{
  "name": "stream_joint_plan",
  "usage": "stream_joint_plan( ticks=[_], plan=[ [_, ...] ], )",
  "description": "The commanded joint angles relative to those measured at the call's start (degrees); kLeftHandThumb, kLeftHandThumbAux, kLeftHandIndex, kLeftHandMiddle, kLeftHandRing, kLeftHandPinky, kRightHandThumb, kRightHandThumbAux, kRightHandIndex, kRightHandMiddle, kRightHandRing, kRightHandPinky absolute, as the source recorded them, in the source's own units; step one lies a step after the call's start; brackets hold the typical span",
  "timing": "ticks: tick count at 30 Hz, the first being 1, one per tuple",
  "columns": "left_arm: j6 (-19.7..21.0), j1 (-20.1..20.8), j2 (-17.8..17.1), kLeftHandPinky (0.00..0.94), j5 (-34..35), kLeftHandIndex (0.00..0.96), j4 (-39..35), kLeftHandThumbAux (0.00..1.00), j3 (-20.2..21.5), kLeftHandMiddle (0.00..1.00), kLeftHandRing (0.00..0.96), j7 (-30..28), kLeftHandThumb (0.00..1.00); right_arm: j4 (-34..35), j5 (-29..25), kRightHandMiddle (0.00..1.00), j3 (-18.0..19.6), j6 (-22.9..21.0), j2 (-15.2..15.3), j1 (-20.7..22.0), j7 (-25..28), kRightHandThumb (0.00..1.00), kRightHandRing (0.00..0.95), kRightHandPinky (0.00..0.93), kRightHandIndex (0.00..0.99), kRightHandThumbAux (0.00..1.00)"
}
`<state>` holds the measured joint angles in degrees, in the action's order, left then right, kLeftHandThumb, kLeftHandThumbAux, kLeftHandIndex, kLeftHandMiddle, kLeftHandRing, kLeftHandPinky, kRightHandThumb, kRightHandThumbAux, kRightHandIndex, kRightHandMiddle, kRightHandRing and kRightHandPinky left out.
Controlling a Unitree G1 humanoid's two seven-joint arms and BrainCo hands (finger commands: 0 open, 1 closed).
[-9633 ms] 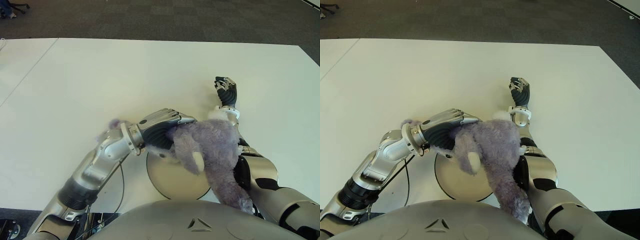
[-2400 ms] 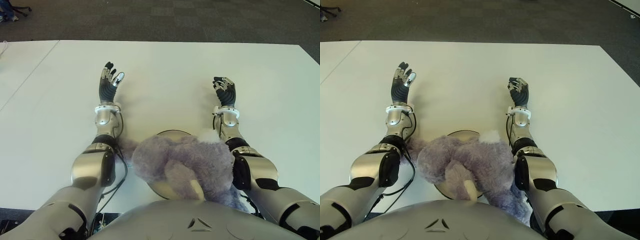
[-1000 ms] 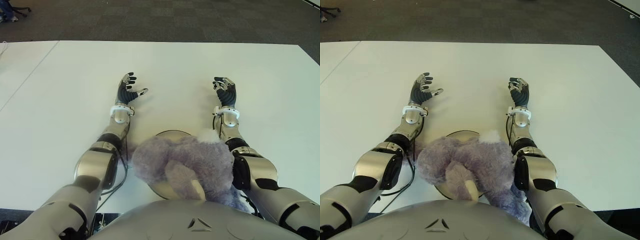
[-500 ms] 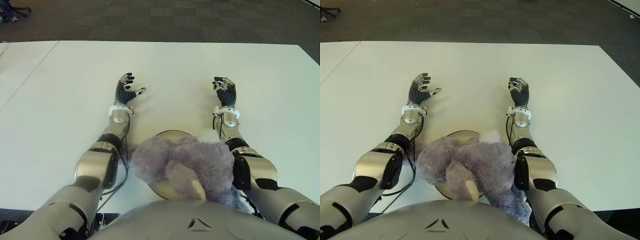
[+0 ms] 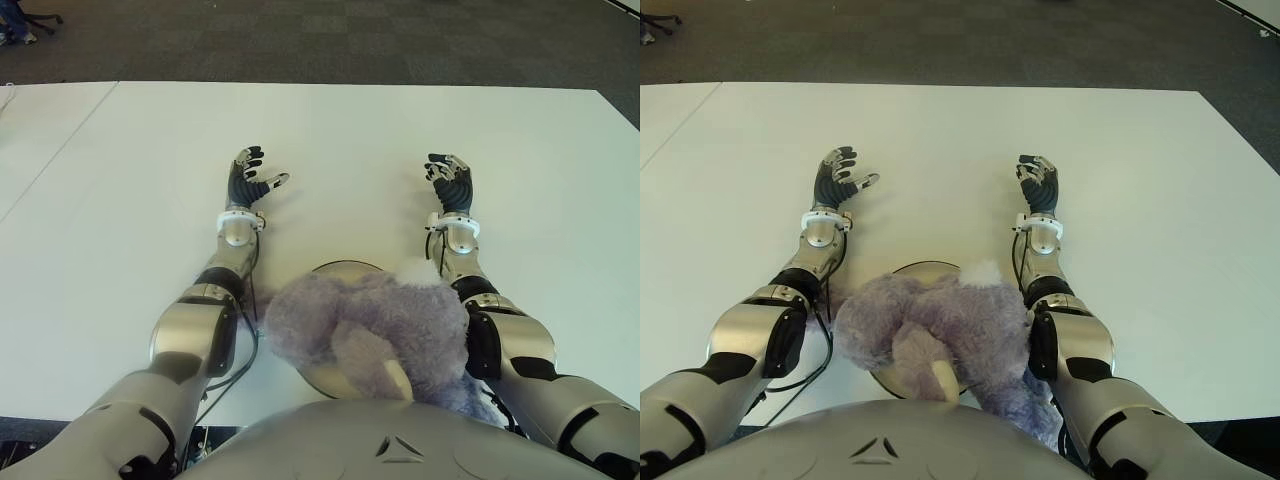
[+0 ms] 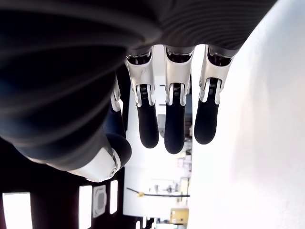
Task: Put the doll into the plate.
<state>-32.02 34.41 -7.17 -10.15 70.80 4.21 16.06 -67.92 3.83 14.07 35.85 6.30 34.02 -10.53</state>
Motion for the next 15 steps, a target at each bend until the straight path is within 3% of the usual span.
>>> stream_joint_plan(
  ticks=[1,7,15],
  plan=[
    [4.50,-12.76,4.34,0.143,0.43,0.230,7.00,0.819,0.84,0.258,0.224,1.92,0.000,-8.91,-0.04,0.298,-0.10,-4.69,-3.26,-14.58,0.02,0.668,0.314,0.323,0.399,0.746],
    [4.39,-12.58,4.38,0.129,0.20,0.237,6.96,0.775,0.72,0.237,0.196,3.01,0.000,-8.86,-0.05,0.302,-0.04,-3.99,-3.28,-14.79,-0.15,0.669,0.313,0.323,0.399,0.746],
    [4.69,-12.57,4.48,0.163,0.85,0.239,6.94,0.801,1.15,0.262,0.220,1.83,0.000,-8.87,0.00,0.309,-0.06,-3.98,-3.41,-14.84,-0.42,0.669,0.317,0.322,0.400,0.745]
  ],
)
